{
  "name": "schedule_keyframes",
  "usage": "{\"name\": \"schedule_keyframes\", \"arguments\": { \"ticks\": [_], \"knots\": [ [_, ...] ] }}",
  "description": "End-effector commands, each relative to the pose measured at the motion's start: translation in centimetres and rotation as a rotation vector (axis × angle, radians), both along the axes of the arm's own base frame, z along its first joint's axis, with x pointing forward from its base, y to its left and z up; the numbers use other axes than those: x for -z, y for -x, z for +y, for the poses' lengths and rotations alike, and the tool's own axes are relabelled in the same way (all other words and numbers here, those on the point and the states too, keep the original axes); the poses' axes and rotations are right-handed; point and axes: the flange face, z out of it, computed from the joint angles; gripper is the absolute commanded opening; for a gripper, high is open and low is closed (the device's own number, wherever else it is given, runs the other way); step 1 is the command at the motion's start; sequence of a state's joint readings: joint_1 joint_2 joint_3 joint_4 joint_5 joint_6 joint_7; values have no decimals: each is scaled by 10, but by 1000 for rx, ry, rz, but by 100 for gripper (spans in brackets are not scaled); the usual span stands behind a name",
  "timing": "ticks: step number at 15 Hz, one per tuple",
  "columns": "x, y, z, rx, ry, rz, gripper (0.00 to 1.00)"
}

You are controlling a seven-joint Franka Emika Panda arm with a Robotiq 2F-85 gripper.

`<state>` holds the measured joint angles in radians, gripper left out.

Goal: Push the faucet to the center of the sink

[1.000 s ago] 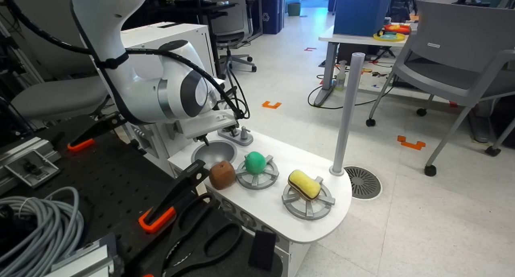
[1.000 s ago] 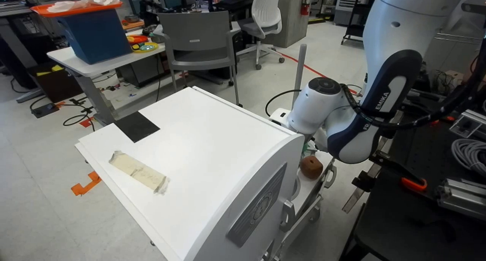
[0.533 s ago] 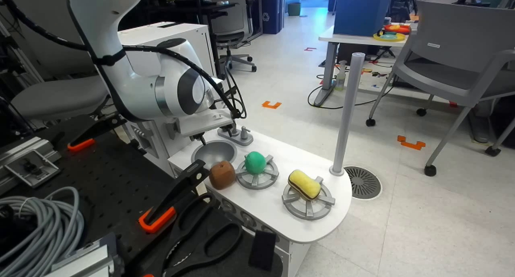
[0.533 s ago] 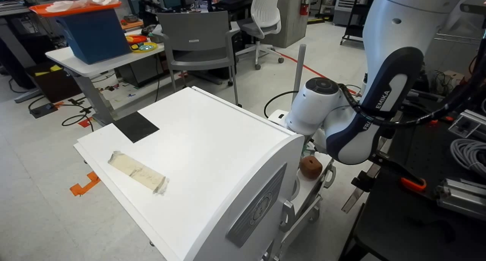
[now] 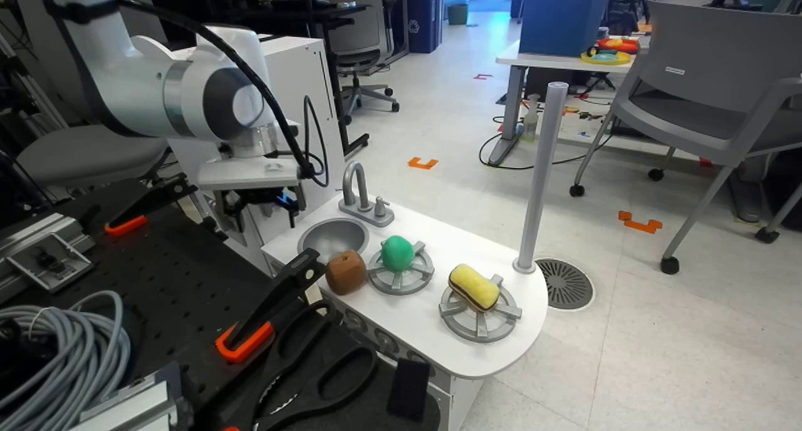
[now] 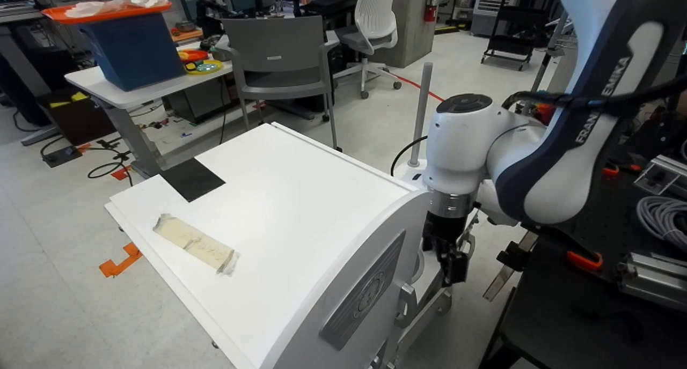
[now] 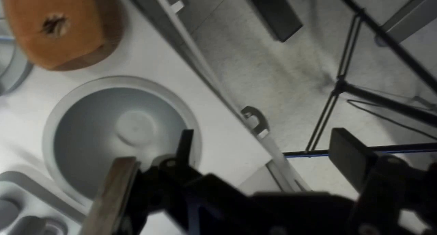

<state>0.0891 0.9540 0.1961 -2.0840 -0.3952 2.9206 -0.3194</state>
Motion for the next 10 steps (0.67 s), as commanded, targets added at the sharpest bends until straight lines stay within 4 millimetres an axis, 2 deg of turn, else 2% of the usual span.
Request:
{"name": "schedule_keyframes", "arguments": {
  "ticks": [1, 3, 5, 6, 8, 10],
  "knots": [
    [-52, 20, -9, 49, 25, 144, 100],
    [-71, 14, -25, 156, 95, 194, 100],
    [-91, -1, -49, 249, 167, 155, 100],
    [-68, 1, -32, 177, 106, 159, 100],
    [-84, -7, -50, 221, 143, 146, 100],
    [-87, -7, -52, 232, 149, 143, 100]
  ]
}}
